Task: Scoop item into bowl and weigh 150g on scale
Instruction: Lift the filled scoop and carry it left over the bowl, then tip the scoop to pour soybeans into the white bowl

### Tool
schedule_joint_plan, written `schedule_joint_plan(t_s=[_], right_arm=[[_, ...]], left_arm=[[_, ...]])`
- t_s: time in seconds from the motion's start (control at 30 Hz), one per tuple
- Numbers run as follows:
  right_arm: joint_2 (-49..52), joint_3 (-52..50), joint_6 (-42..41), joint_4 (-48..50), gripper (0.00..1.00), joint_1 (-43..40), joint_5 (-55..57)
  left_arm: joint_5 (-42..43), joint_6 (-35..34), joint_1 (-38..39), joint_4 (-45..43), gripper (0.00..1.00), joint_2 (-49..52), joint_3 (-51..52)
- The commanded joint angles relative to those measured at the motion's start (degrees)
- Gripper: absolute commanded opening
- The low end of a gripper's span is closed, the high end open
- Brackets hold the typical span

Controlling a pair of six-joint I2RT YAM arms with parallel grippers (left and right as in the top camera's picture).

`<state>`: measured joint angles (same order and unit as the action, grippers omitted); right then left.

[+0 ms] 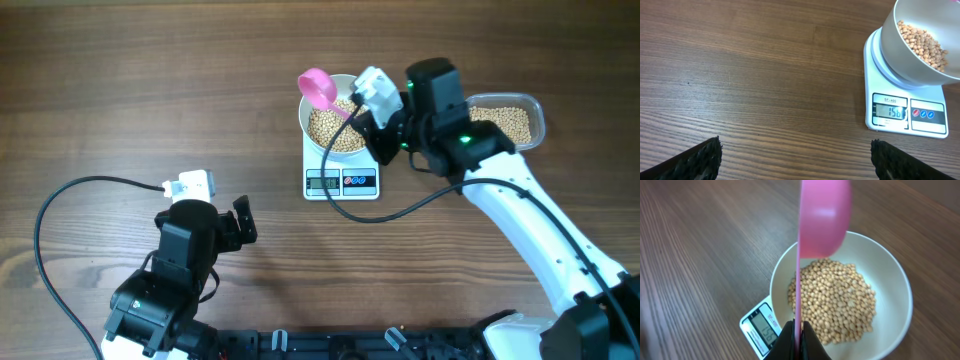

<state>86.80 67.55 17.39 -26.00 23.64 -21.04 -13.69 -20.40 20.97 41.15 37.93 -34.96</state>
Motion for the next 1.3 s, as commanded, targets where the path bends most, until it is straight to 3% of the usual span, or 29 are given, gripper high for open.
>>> schedule_joint_plan(t_s=[0.0,0.1,0.3,0.73,0.97,1.27], right_arm=[[1.7,0.4,2.1,3.4,0.04,1.0,13.7],[3.3,0.4,10.5,3.3,0.04,1.0,20.6],[4.4,0.4,12.4,-5.7,0.04,1.0,23.8],[7.4,0.4,10.3,-5.3,0.04,1.0,22.2],[7.4,0.4,3.3,-7.0,0.04,1.0,11.7],[7.5,0.4,3.0,-11.4,0.04,1.0,8.6]], left_arm=[[-0.7,0.6,-0.4,-0.1,1.0,0.0,0.4],[-0.7,0.6,-0.4,-0.1,1.0,0.0,0.4],[-0.7,0.6,-0.4,-0.1,1.0,0.0,0.4],[-0.7,0.6,-0.4,-0.1,1.0,0.0,0.4],[-0.7,0.6,-0.4,-0.1,1.0,0.0,0.4],[-0.7,0.7,-0.4,-0.1,1.0,0.0,0.4]])
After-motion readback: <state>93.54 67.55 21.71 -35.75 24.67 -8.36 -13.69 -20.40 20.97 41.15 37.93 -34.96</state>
